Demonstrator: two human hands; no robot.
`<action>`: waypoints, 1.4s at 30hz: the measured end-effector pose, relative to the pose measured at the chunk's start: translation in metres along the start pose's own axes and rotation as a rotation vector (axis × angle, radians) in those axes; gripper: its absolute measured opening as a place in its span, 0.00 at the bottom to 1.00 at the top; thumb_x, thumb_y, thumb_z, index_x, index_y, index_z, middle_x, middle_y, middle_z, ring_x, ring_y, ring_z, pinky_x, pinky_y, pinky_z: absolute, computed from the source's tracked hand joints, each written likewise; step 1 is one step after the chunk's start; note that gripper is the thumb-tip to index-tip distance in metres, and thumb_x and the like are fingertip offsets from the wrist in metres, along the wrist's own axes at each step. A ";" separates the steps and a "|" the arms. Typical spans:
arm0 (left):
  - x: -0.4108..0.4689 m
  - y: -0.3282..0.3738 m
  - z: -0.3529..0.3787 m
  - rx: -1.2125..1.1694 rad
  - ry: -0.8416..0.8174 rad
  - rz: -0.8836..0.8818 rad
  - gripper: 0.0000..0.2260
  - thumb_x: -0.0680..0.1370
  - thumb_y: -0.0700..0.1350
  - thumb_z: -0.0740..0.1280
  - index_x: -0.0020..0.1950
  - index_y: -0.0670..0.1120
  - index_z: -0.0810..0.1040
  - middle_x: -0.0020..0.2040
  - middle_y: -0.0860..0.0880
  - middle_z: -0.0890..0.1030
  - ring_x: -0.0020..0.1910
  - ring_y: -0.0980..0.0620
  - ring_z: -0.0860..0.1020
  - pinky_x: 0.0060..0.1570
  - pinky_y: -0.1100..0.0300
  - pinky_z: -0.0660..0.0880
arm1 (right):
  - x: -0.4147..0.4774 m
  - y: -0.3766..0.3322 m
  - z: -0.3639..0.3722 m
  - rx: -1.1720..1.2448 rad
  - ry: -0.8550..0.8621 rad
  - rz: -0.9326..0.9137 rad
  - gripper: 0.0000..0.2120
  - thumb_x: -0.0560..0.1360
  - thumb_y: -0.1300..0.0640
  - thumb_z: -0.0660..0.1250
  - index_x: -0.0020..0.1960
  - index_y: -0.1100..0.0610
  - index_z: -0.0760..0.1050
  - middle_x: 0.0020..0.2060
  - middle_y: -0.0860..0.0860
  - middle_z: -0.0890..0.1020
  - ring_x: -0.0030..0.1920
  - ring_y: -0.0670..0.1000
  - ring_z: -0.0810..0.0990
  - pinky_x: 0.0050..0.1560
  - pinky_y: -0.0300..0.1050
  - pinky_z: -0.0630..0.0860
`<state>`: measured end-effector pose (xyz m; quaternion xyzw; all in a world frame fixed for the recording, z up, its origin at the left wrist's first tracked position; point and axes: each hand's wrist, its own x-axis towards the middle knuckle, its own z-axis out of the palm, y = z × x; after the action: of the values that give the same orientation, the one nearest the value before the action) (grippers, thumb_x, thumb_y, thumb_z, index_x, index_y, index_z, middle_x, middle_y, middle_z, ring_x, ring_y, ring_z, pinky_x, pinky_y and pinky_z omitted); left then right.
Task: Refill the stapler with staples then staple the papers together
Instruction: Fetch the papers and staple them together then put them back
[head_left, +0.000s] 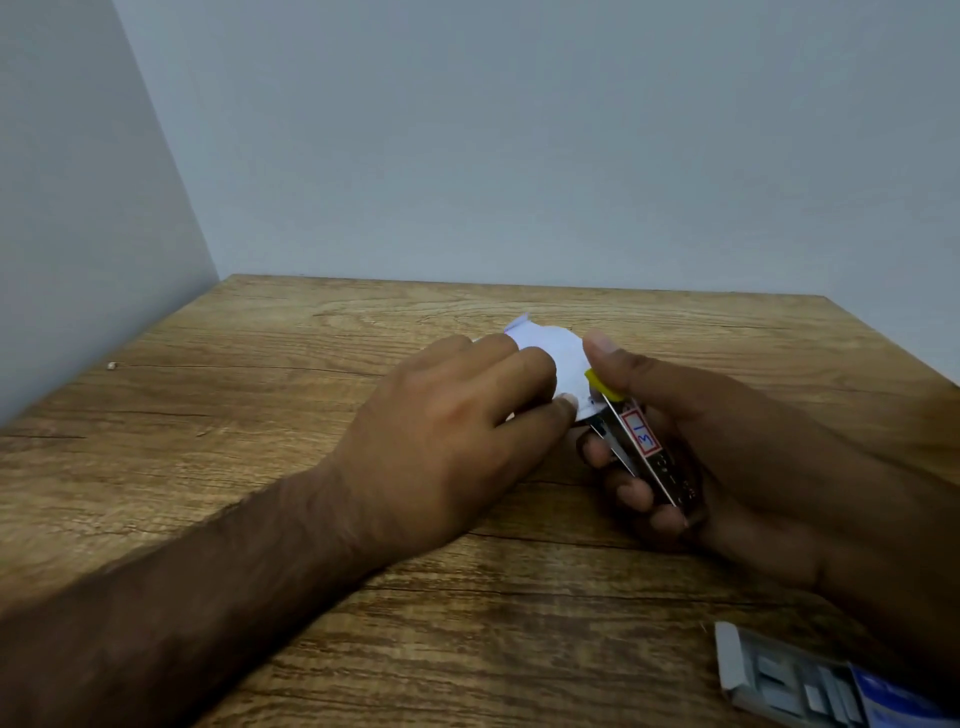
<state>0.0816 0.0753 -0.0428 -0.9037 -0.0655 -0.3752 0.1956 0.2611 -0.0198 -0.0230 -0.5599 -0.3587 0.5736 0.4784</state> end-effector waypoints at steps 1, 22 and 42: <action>0.000 0.001 0.000 0.006 0.006 0.006 0.04 0.77 0.37 0.73 0.49 0.40 0.87 0.38 0.42 0.82 0.33 0.43 0.77 0.32 0.52 0.70 | 0.000 0.000 0.001 0.012 0.020 -0.014 0.22 0.70 0.35 0.71 0.39 0.55 0.79 0.33 0.54 0.80 0.23 0.50 0.74 0.20 0.36 0.69; 0.008 0.010 -0.005 0.008 0.111 0.009 0.09 0.77 0.35 0.71 0.38 0.41 0.86 0.34 0.44 0.82 0.30 0.44 0.75 0.31 0.49 0.68 | -0.004 -0.004 0.009 -0.055 0.100 -0.191 0.19 0.67 0.44 0.69 0.37 0.61 0.78 0.26 0.54 0.80 0.24 0.51 0.78 0.24 0.41 0.75; 0.009 0.006 -0.005 -0.022 0.019 -0.066 0.04 0.75 0.36 0.72 0.41 0.42 0.86 0.38 0.43 0.82 0.34 0.43 0.76 0.36 0.50 0.68 | 0.005 -0.002 0.005 -0.043 0.059 -0.145 0.21 0.70 0.40 0.70 0.35 0.59 0.79 0.29 0.53 0.79 0.25 0.52 0.77 0.26 0.44 0.74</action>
<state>0.0863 0.0673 -0.0351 -0.8995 -0.0891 -0.3907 0.1738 0.2566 -0.0142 -0.0218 -0.5593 -0.3961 0.5130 0.5169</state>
